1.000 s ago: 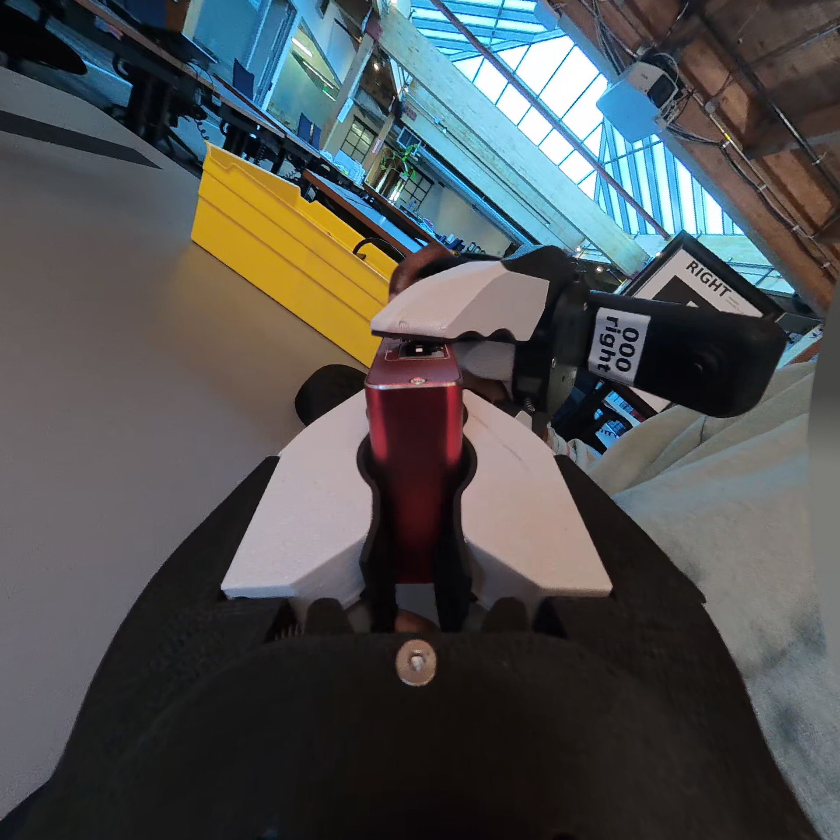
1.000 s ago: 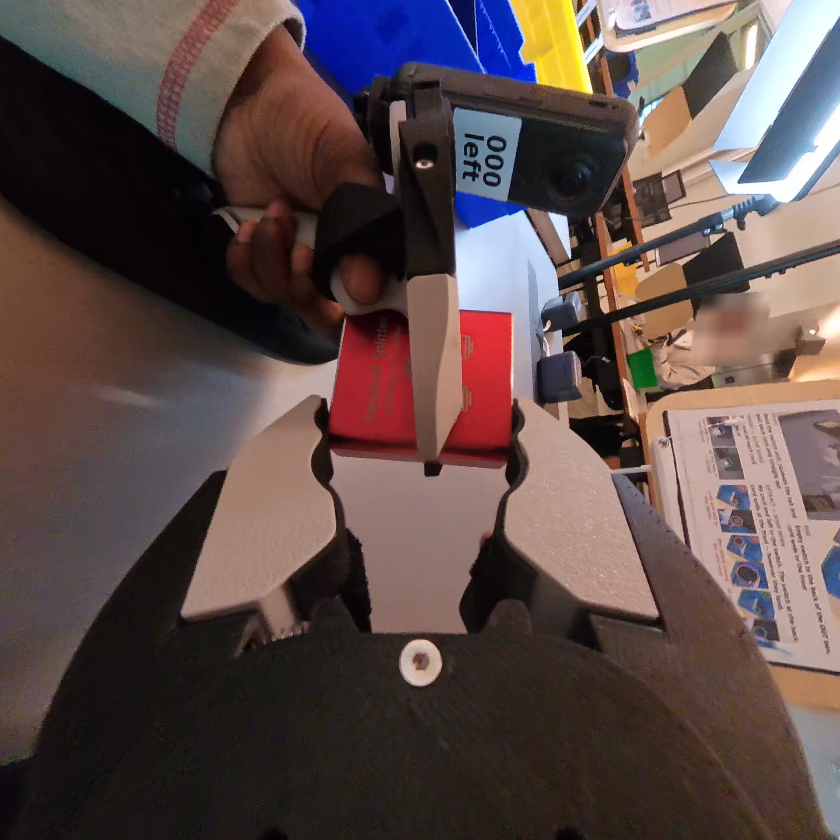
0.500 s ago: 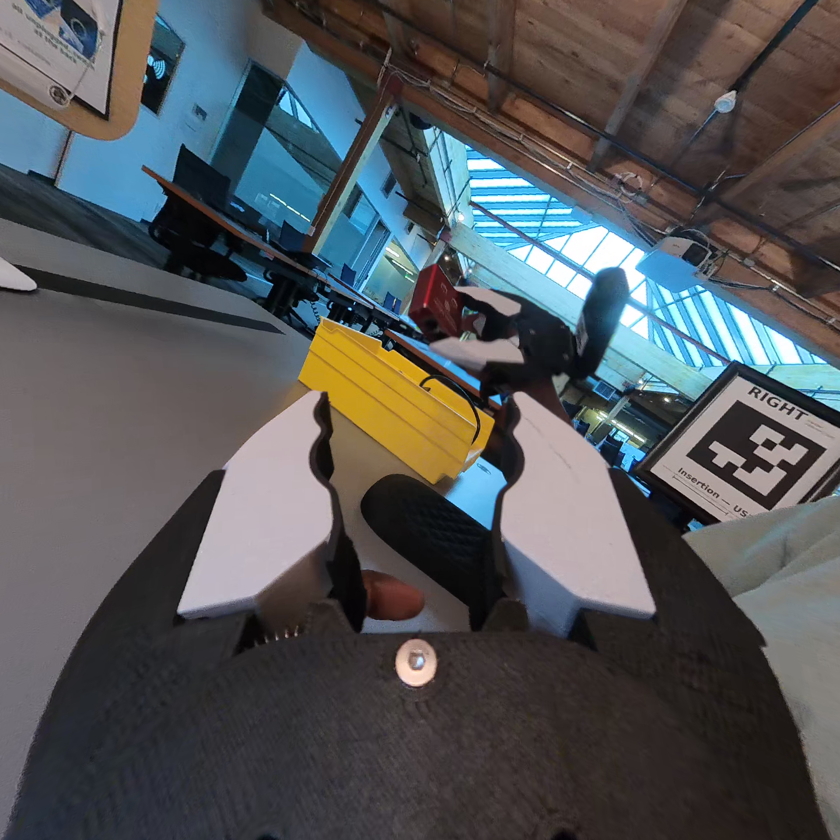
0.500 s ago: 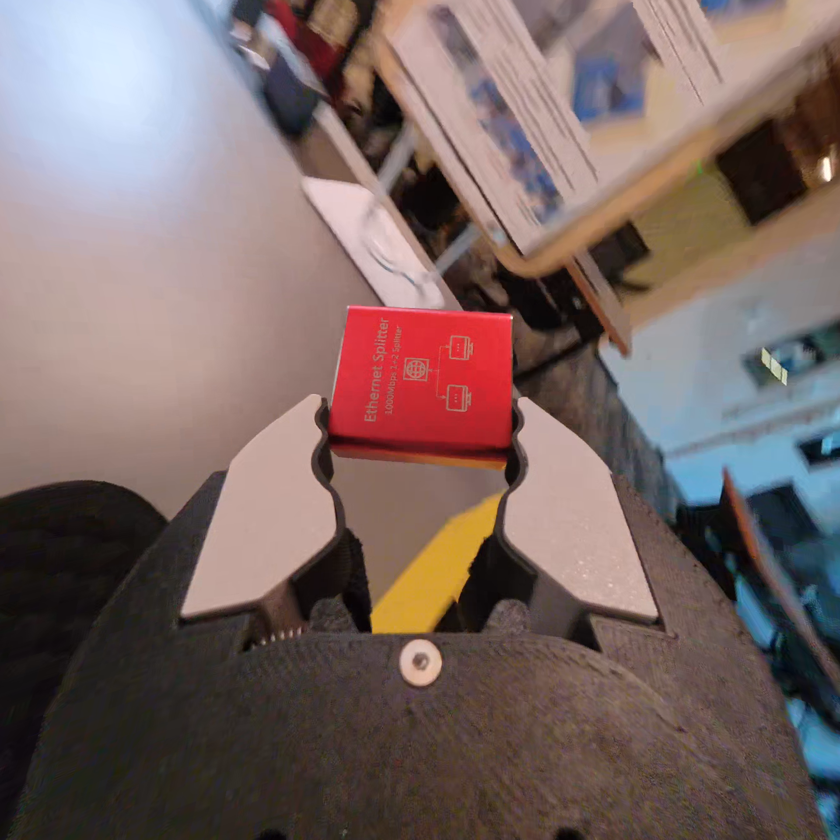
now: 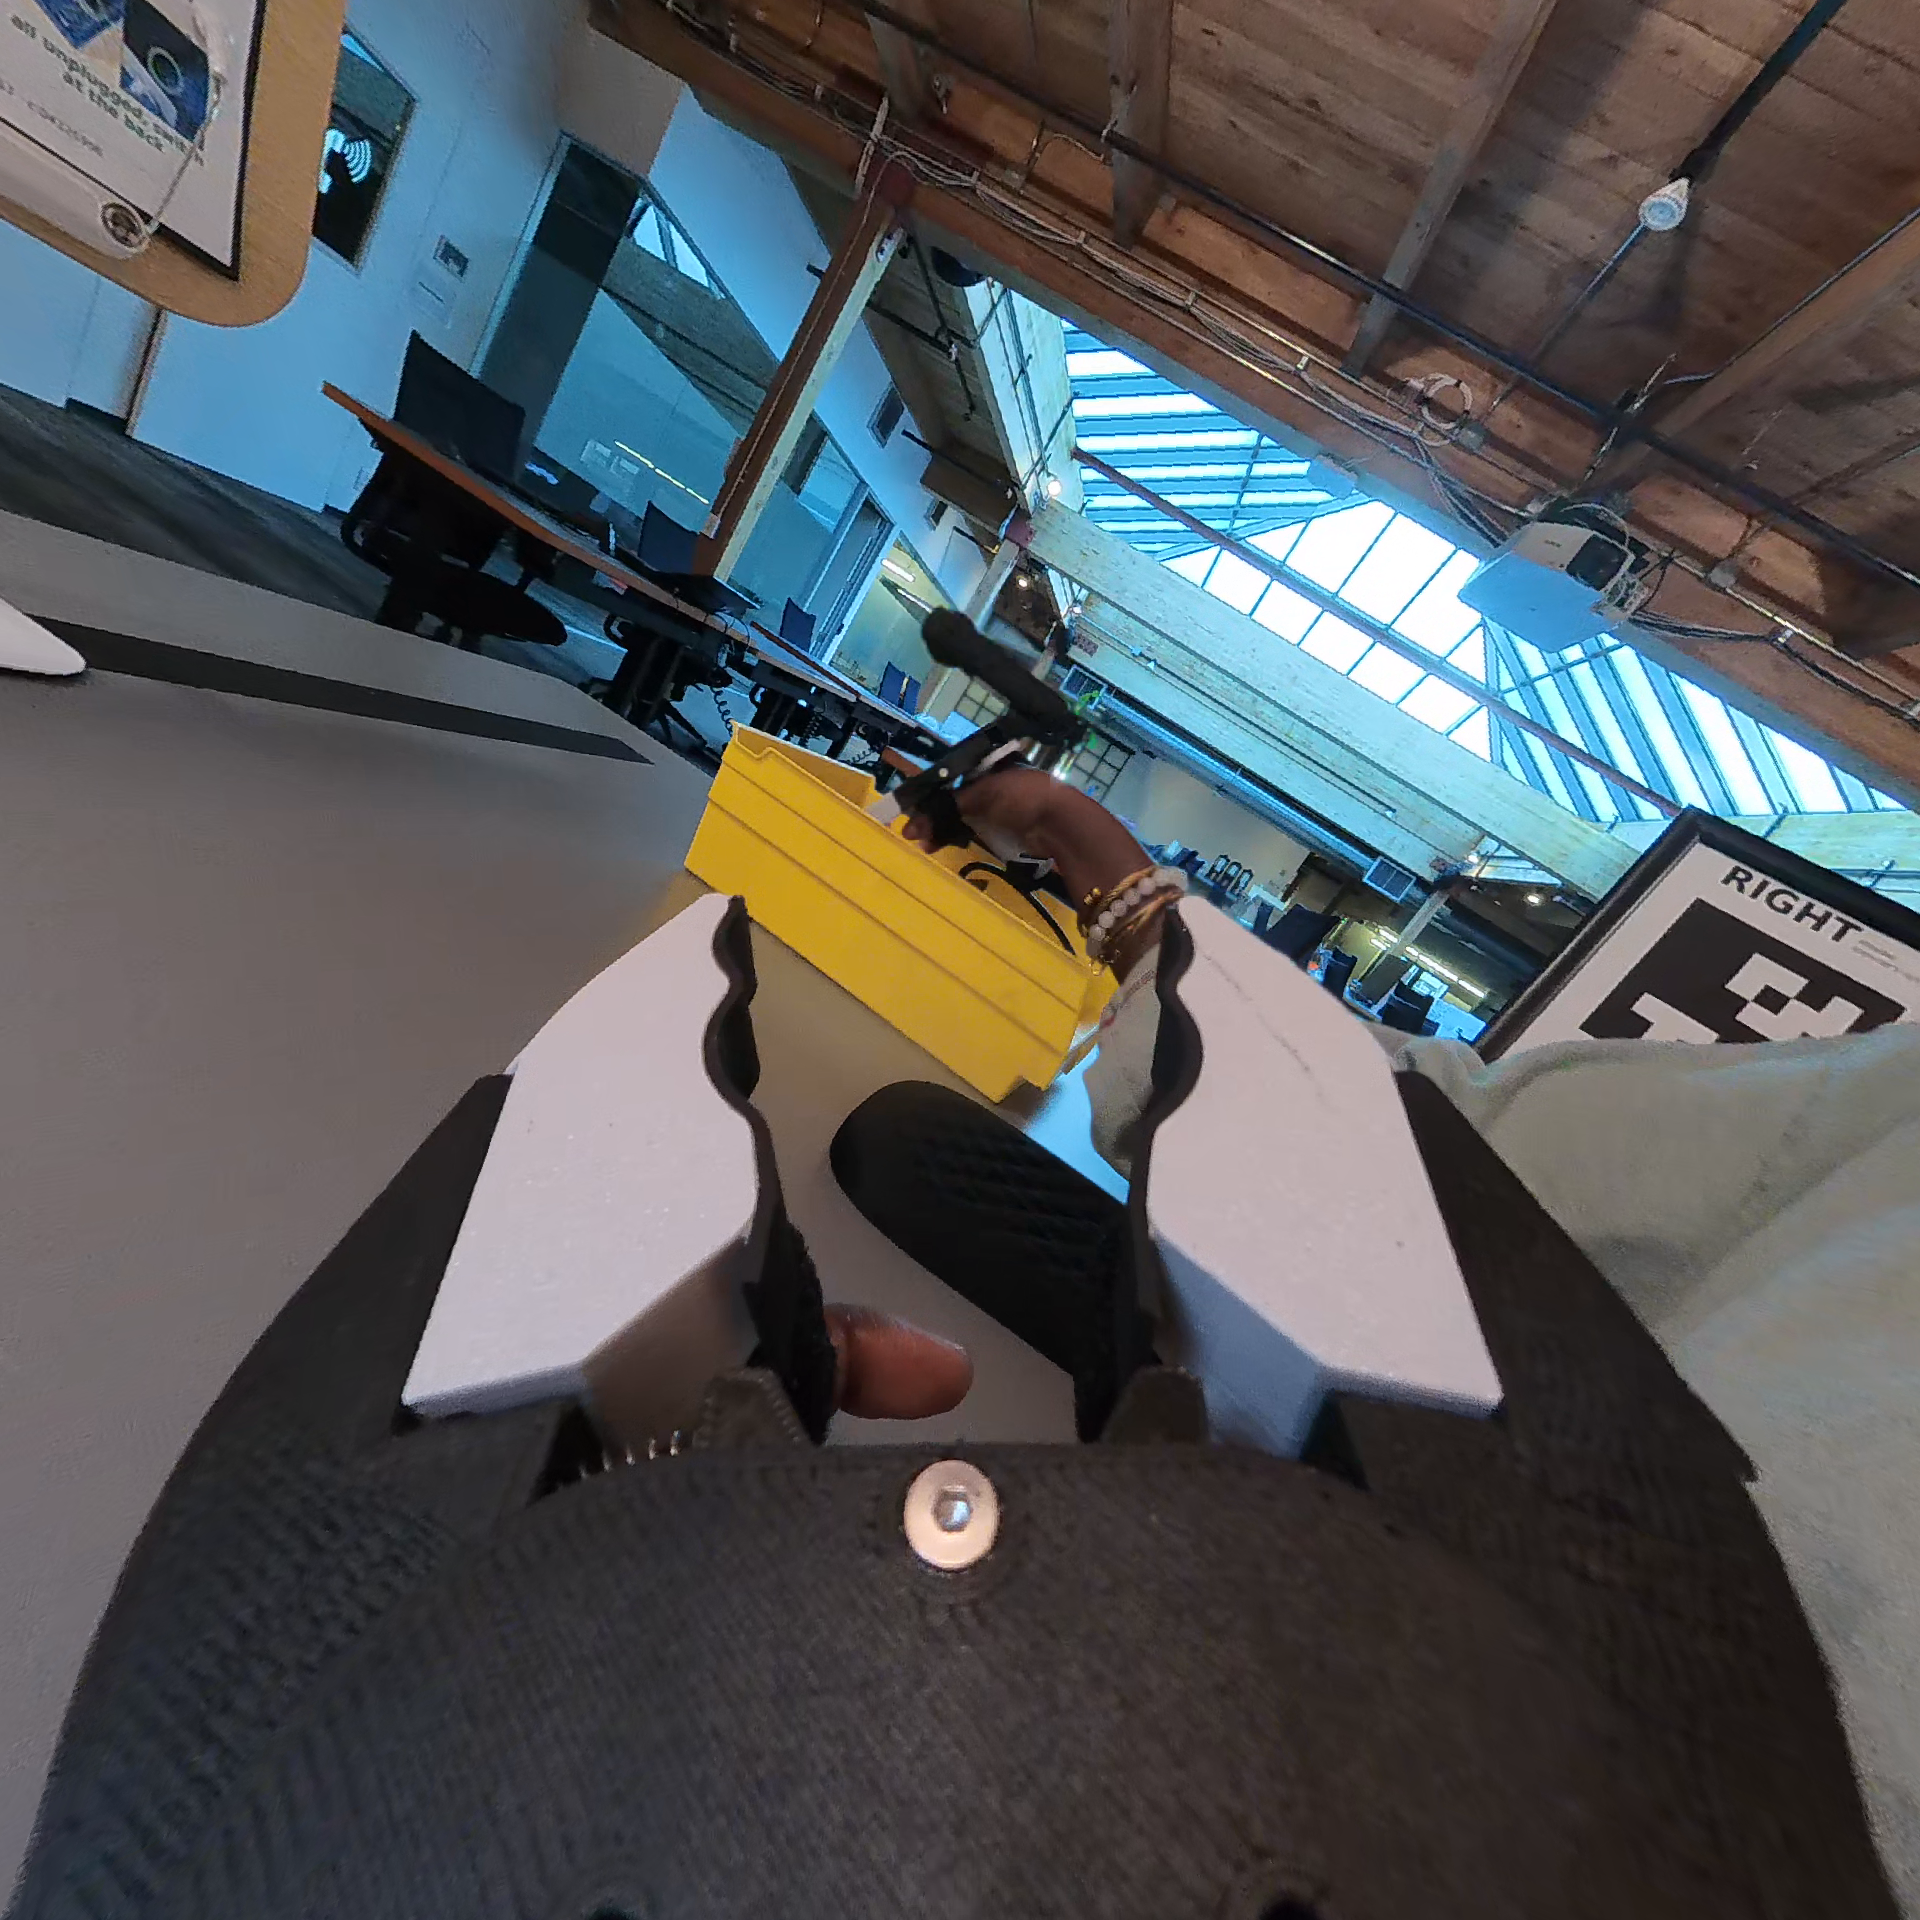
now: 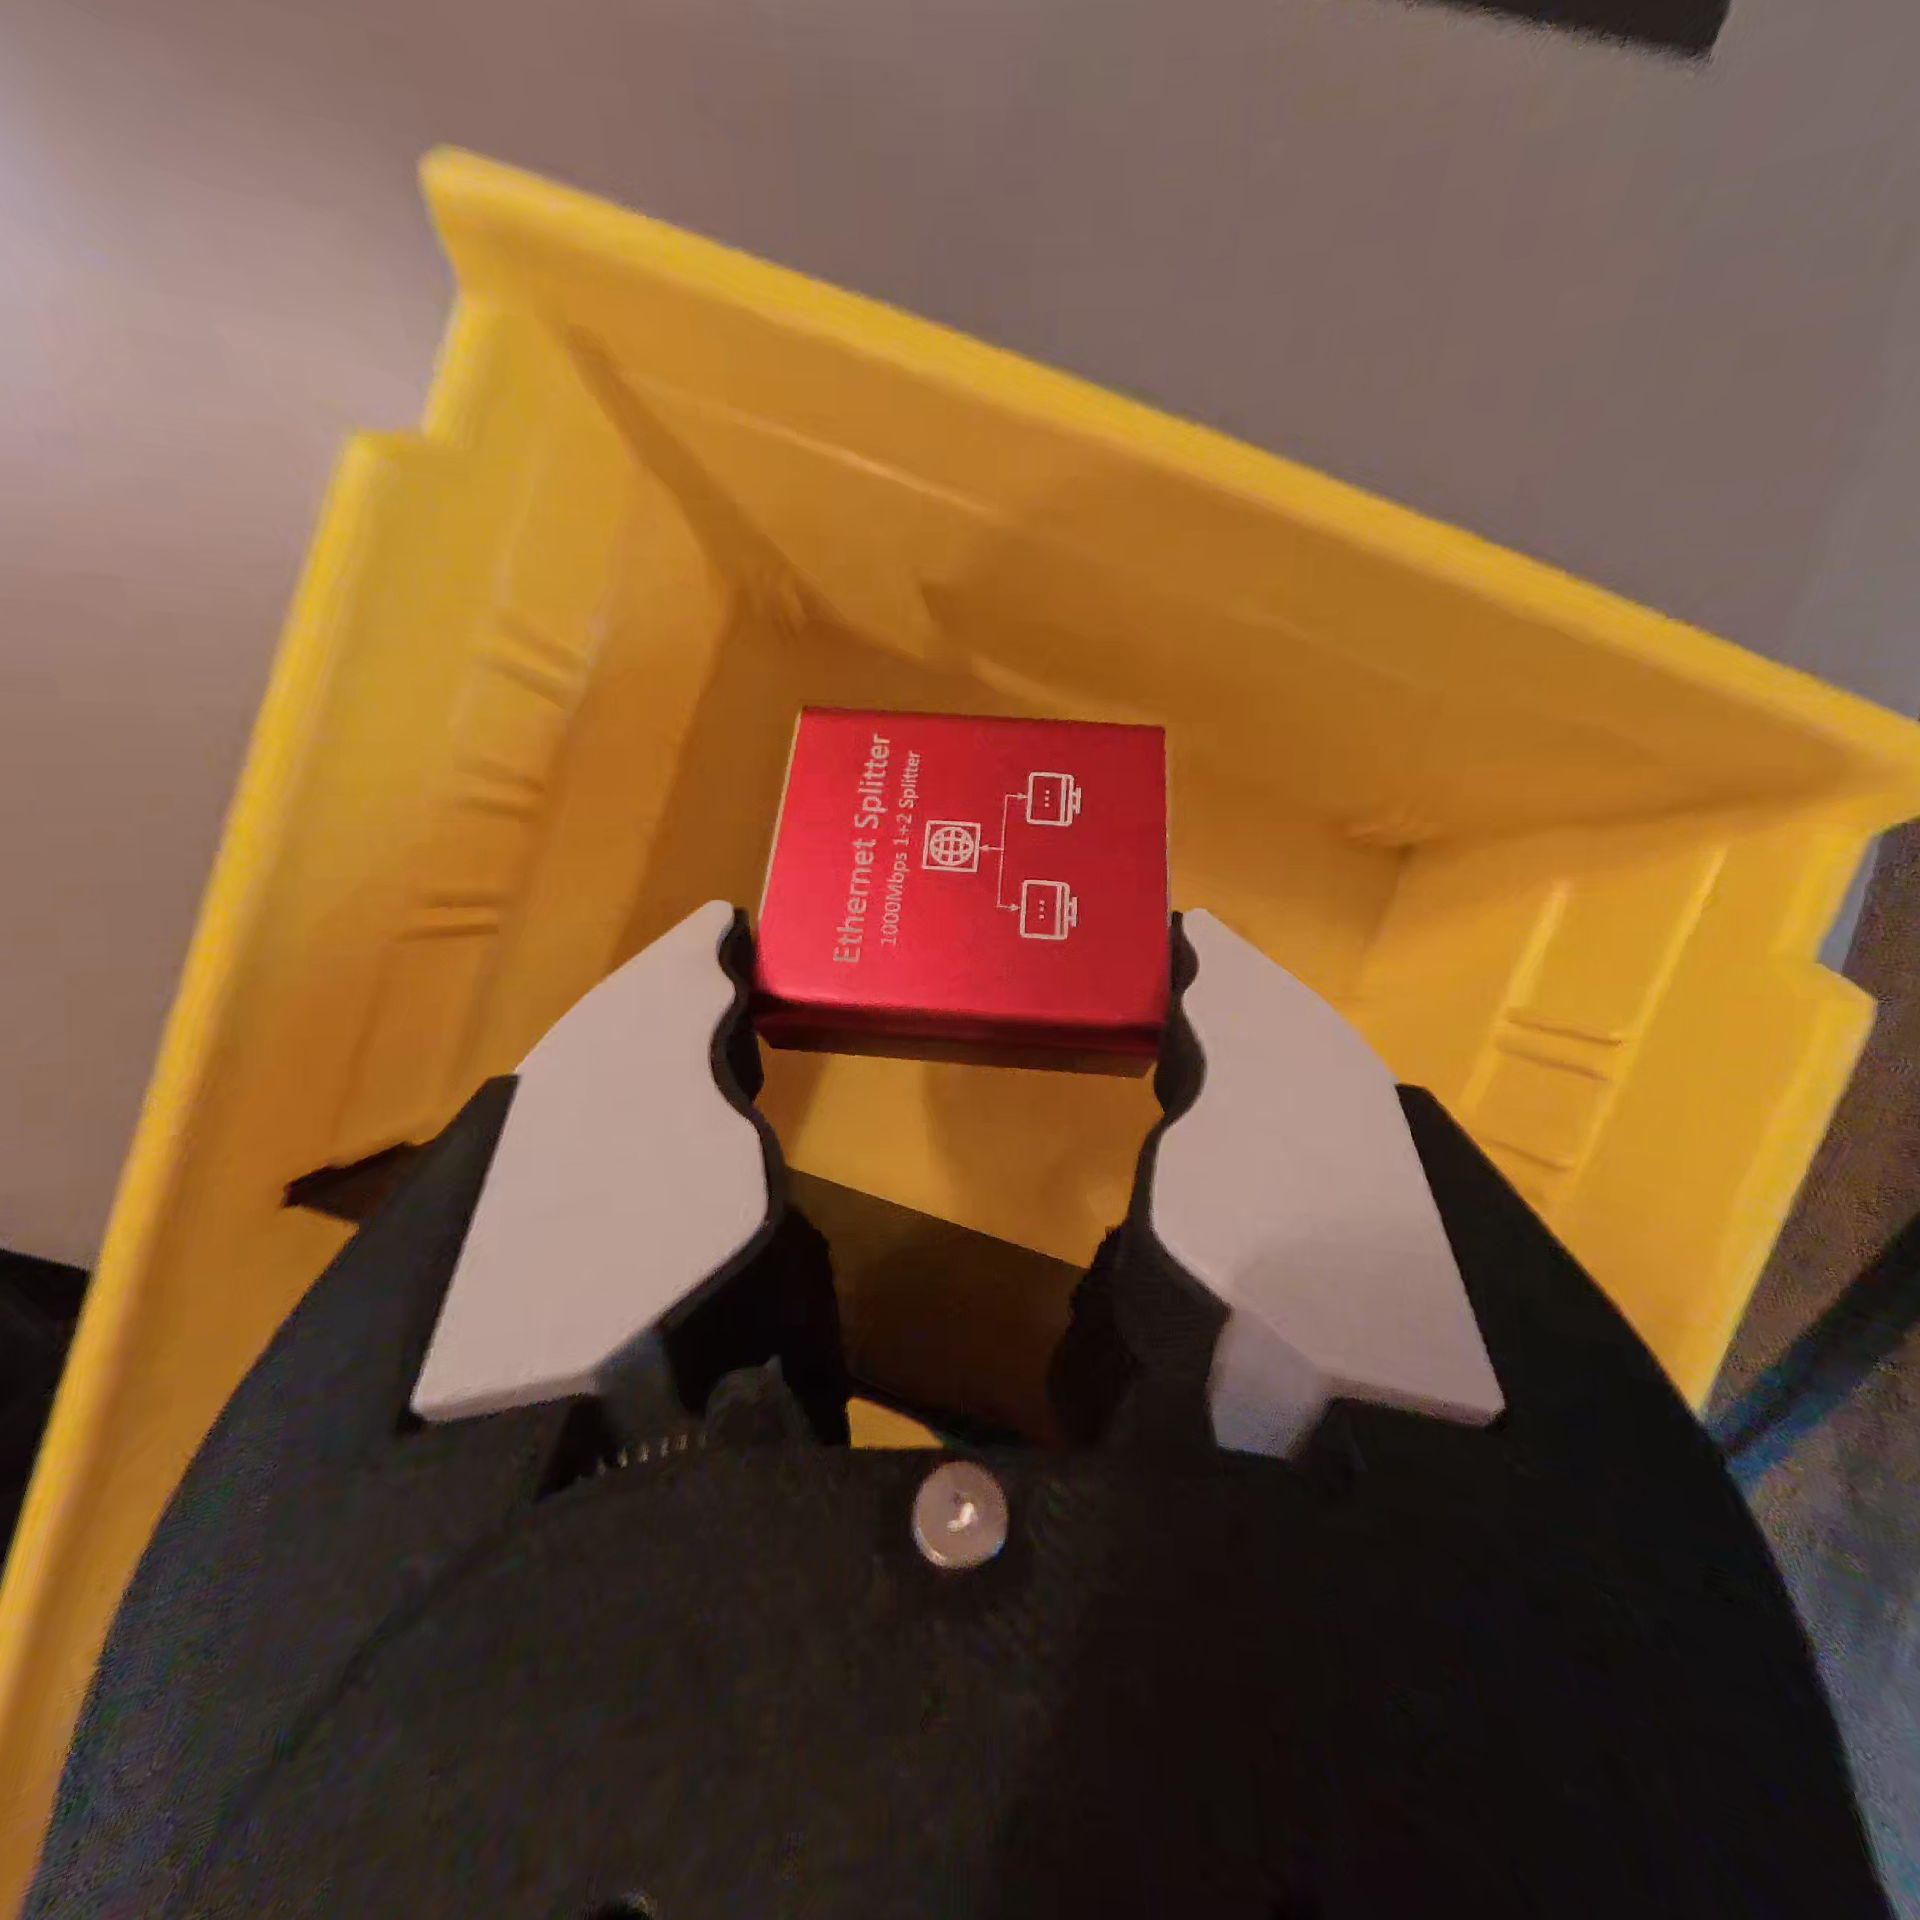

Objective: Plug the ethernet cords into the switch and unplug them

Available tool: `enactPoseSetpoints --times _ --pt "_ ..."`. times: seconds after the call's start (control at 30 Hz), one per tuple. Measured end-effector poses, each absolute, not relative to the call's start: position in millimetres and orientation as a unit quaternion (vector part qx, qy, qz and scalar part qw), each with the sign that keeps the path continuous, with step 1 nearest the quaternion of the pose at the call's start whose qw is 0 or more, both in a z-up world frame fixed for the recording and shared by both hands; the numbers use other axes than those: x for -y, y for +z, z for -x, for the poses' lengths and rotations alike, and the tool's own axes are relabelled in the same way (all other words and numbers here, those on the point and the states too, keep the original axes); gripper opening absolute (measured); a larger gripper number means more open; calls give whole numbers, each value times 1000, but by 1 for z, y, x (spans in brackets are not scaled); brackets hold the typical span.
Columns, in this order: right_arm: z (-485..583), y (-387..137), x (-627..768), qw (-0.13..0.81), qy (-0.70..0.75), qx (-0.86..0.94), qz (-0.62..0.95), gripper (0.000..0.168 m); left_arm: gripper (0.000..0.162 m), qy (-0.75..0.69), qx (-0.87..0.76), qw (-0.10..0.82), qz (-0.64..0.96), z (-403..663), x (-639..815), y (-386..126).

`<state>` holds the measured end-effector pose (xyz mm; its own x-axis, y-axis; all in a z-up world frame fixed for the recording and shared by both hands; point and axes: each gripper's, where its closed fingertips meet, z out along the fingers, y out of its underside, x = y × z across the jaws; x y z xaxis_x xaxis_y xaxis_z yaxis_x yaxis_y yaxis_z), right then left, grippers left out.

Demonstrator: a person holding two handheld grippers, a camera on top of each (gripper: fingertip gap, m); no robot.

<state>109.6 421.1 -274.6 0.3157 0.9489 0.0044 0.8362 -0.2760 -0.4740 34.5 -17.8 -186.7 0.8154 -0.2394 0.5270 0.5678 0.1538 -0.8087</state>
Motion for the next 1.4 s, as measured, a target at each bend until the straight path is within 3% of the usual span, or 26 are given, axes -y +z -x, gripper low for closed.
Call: enactPoseSetpoints --times 0.43,0.57,0.73,0.83,0.97,1.03,1.17,1.4 --pt "-114 -299 -429 175 94 571 797 76 73 -266 130 738 606 -38 16 -190" --pt "-108 -273 -433 240 111 563 783 94 73 -260 127 738 609 -38 16 -190" --pt "-103 -203 -420 370 130 544 742 139 73 -252 125 739 613 -38 16 -190" --pt "-105 -159 -378 447 172 544 688 144 73 -241 121 739 617 -39 16 -191" --pt "-130 -162 -304 443 199 579 655 130 73 -242 120 741 615 -40 17 -189" --pt "-147 -176 -276 444 202 581 651 108 73 -230 120 741 619 -39 17 -190" --pt "-182 -210 -246 440 178 572 669 86 73 -130 109 738 653 -31 20 -194" --pt "-188 -258 -244 373 145 574 715 70 80 118 112 669 725 19 101 -145"
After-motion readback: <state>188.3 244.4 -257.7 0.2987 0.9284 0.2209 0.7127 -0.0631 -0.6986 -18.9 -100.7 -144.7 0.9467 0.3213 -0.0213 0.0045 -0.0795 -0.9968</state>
